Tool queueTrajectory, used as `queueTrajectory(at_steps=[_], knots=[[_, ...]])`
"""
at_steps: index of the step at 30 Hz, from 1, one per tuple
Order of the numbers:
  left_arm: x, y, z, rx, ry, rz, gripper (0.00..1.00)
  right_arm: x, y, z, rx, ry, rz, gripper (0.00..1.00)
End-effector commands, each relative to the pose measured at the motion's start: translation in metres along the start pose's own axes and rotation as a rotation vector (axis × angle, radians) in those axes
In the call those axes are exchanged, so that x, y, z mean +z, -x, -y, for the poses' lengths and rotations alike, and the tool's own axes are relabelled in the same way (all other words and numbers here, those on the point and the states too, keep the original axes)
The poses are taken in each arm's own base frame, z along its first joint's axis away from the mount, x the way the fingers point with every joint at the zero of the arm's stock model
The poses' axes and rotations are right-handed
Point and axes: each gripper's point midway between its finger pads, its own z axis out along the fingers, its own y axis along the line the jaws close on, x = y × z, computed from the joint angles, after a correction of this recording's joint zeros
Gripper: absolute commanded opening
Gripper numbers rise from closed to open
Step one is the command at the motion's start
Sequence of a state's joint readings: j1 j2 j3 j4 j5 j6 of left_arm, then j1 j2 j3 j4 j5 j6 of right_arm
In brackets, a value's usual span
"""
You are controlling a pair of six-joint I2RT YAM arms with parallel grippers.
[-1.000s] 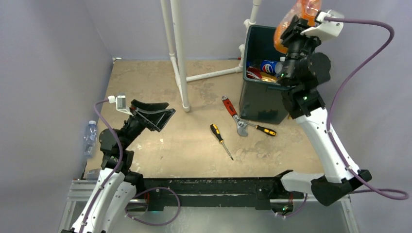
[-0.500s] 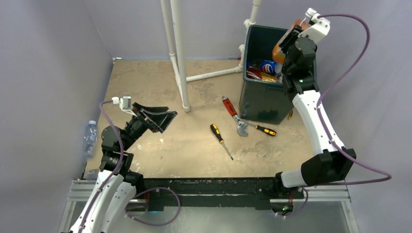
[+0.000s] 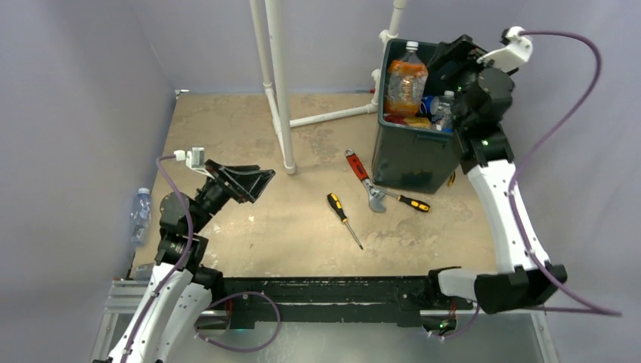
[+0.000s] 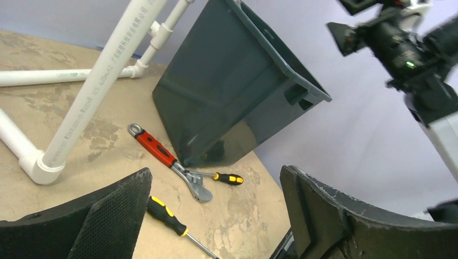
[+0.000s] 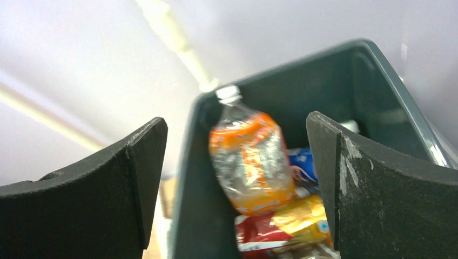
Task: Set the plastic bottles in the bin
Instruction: Place the plastic bottle in the trash bin, then pick up the plastic bottle from the corner of the board.
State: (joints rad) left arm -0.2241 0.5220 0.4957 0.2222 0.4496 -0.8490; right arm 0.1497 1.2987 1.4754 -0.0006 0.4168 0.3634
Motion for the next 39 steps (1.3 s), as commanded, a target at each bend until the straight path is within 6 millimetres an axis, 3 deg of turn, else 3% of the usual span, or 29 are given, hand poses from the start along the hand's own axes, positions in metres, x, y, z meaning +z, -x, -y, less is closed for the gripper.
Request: queueTrajectory(at_steps=[1,11,16,19,23,24,30,34,39], knots=[[0.006,0.028,0.009,0.002,0.008,0.091,0.89,-0.053,0.062,-0.049,0.154,0.274,0.084,0.99],[-0.005,0.045,-0.026,0.008,0.264,0.159,0.92,-0.165,0.044,-0.115,0.208,0.848,-0.025,0.99],[-0.026,0.046,-0.07,-0.01,0.552,0.163,0.92,-0.22,0.016,-0.156,0.181,1.086,-0.148,0.99],[-0.046,0.041,-0.1,-0.048,0.759,0.161,0.92,-0.247,-0.005,-0.17,0.177,1.163,-0.231,0.99],[-0.084,0.036,-0.138,-0.083,1.066,0.185,0.92,-0.279,-0.039,-0.172,0.181,1.216,-0.324,0.99],[-0.096,0.037,-0.143,-0.077,1.147,0.187,0.93,-0.286,-0.058,-0.169,0.183,1.218,-0.364,0.99],[-0.163,0.034,-0.176,0.066,1.597,0.125,0.99,-0.32,-0.134,-0.157,0.194,1.264,-0.504,0.99],[-0.179,0.035,-0.182,0.106,1.701,0.114,0.99,-0.342,-0.178,-0.157,0.181,1.308,-0.626,0.99],[-0.19,0.038,-0.19,0.046,1.748,0.129,0.99,-0.373,-0.2,-0.162,0.191,1.367,-0.684,0.99]])
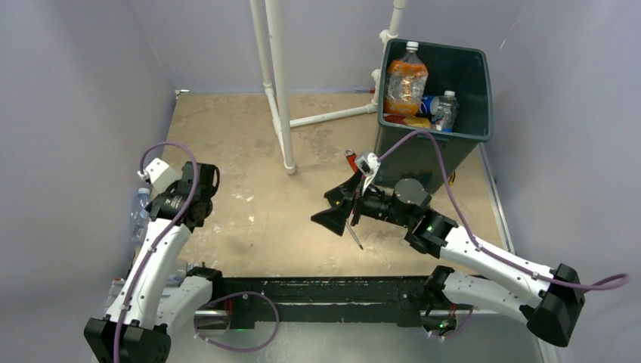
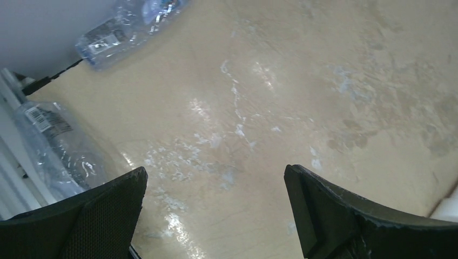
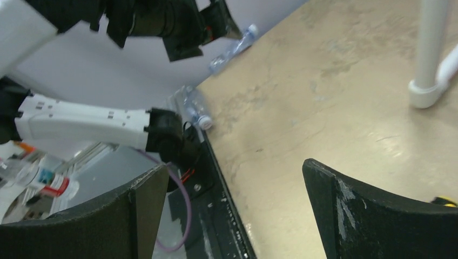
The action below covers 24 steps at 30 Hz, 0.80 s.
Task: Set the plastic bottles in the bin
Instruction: Pick up the plastic bottle from the corner of the board.
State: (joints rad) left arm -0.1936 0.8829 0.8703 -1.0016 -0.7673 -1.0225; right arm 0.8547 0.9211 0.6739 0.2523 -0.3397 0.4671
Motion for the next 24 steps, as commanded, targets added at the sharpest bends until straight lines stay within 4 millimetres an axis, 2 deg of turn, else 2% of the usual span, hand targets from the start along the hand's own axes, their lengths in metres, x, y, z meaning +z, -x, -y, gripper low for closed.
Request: queueTrajectory(at_steps=[1,5,9,12,15,19,24], knots=[[0.004,0.017,-0.021,-0.071,0.091,0.018,0.99,0.007,0.001,-0.031,-0.023,0.111,0.047,0.99],[0.019,-0.006,-0.021,-0.136,0.089,-0.082,0.99,0.011,-0.017,-0.03,-0.022,0.097,0.006,0.99],[0.026,-0.042,-0.007,-0.217,0.055,-0.214,0.99,0.005,-0.033,-0.02,-0.019,0.058,-0.023,0.99],[0.027,-0.054,0.003,-0.249,0.008,-0.257,0.99,-0.004,-0.049,-0.008,-0.011,0.02,-0.032,0.99],[0.024,-0.053,0.009,-0.254,-0.049,-0.253,0.99,-0.01,-0.064,-0.001,0.008,0.006,-0.039,0.99],[0.016,-0.04,0.008,-0.257,-0.102,-0.202,0.99,-0.01,-0.078,0.006,0.016,-0.011,-0.068,0.99],[0.009,-0.024,-0.011,-0.279,-0.037,-0.135,0.99,-0.011,-0.077,0.012,0.014,-0.035,-0.037,0.99]])
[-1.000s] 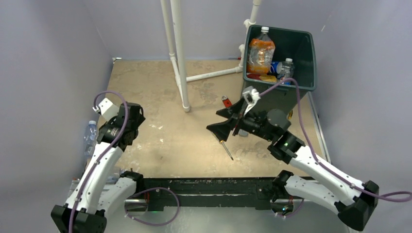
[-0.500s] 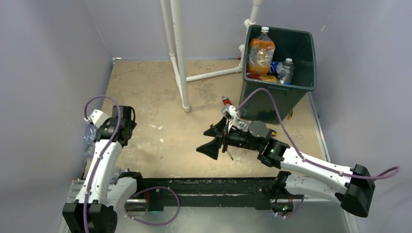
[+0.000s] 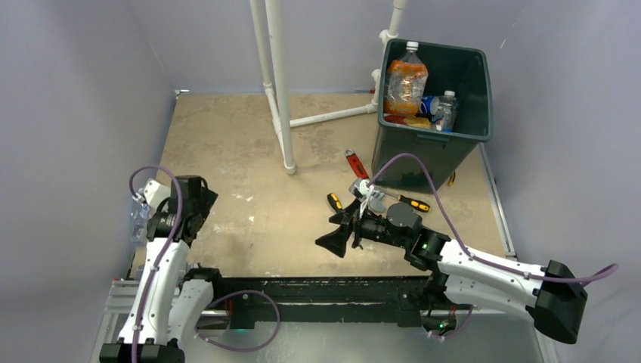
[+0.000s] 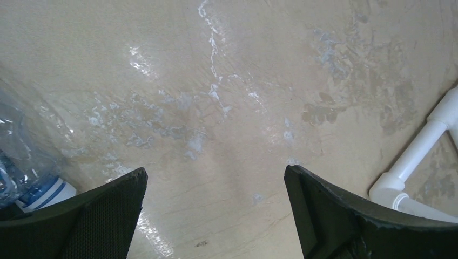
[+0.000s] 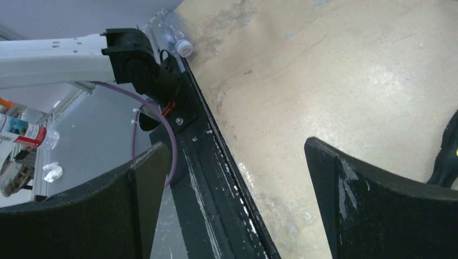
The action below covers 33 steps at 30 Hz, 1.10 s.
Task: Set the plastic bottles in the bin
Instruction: Pick up the plastic bottle from the corner of the board.
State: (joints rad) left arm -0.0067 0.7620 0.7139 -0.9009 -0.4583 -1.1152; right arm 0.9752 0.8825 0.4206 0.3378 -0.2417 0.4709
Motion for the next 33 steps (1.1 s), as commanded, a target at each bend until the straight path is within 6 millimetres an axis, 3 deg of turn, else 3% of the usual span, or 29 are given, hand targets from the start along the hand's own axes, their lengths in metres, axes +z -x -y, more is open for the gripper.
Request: queueTrajectory(at_steps=[1,7,11,18,25,33], knots=[[-0.009,0.021,-0.009,-0.028,0.066,0.073,0.99,0.002,0.019,-0.002,-0.016,0.002,0.094,0.99],[-0.025,0.047,-0.043,-0.025,0.256,0.182,0.99,0.013,0.027,-0.004,-0.022,0.009,0.097,0.99],[-0.031,0.054,-0.044,-0.07,0.227,0.223,0.99,0.021,0.031,-0.008,-0.022,0.035,0.101,0.99],[-0.001,0.037,-0.067,-0.093,0.436,0.18,0.99,0.034,0.025,-0.01,-0.025,0.068,0.062,0.99],[0.027,0.055,-0.109,-0.195,0.616,0.097,0.99,0.035,0.028,-0.012,-0.051,0.078,0.063,0.99],[0.058,0.047,-0.143,-0.29,0.699,-0.066,0.98,0.018,0.03,-0.019,-0.05,0.1,0.094,0.99]])
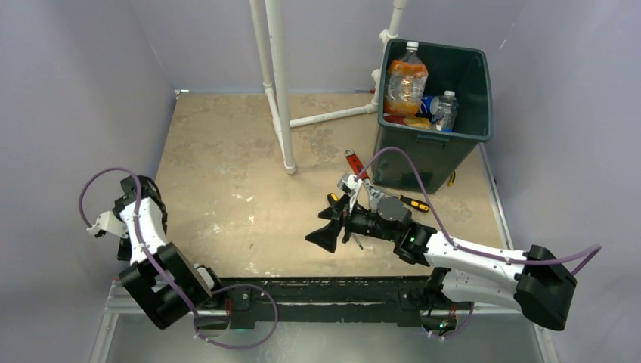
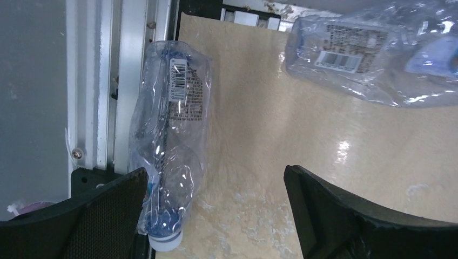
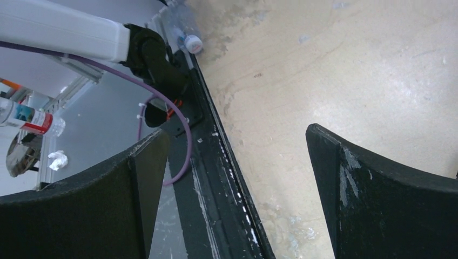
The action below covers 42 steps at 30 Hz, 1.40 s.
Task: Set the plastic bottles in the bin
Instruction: Pick up the plastic bottle from the corner of the board.
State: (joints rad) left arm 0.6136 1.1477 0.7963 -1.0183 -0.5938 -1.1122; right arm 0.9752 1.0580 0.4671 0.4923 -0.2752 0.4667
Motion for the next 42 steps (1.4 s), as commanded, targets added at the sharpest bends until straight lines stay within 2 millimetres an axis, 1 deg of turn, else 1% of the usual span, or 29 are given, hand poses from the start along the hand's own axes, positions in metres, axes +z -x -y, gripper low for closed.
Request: queueTrajectory(at_steps=[1,3,5,9,13,17,21,25,27,31,33,37,42], knots=[[0.019,-0.013,0.011,0.033,-0.037,-0.109,0.98,-0.014,0.025,-0.019,-0.043,0.058,0.093,0.99],[0.022,-0.016,0.015,0.046,-0.049,-0.13,0.98,-0.02,0.024,-0.019,-0.047,0.054,0.1,0.99],[0.02,-0.016,0.016,0.048,-0.061,-0.133,0.99,-0.024,0.023,-0.019,-0.053,0.05,0.106,0.99],[0.015,-0.016,0.011,0.027,-0.056,-0.135,0.99,-0.022,0.03,-0.027,-0.061,0.084,0.116,0.99],[0.014,-0.017,0.002,-0.004,-0.01,-0.135,0.99,-0.018,0.028,-0.031,-0.05,0.113,0.099,0.99],[0.009,-0.016,-0.009,-0.019,0.038,-0.129,0.99,-0.017,0.021,-0.029,-0.036,0.113,0.082,0.99],[0.004,-0.014,-0.022,-0.036,0.095,-0.112,0.97,-0.016,0.02,-0.029,-0.029,0.119,0.084,0.99],[0.001,-0.011,-0.028,-0.032,0.15,-0.045,0.96,-0.016,0.024,-0.033,-0.029,0.128,0.084,0.99],[0.002,-0.015,-0.033,0.003,0.205,-0.054,0.96,-0.019,0.027,-0.034,-0.036,0.124,0.092,0.99],[0.003,-0.024,-0.035,0.05,0.268,-0.048,0.95,-0.025,0.036,-0.035,-0.051,0.112,0.122,0.99],[0.003,-0.025,-0.036,0.041,0.267,-0.047,0.93,-0.026,0.036,-0.035,-0.053,0.11,0.124,0.99],[0.007,-0.039,-0.032,0.031,0.237,-0.082,0.9,-0.028,0.036,-0.035,-0.056,0.108,0.125,0.99],[0.007,-0.038,-0.029,0.011,0.214,-0.07,0.93,-0.03,0.037,-0.032,-0.061,0.09,0.135,0.99]])
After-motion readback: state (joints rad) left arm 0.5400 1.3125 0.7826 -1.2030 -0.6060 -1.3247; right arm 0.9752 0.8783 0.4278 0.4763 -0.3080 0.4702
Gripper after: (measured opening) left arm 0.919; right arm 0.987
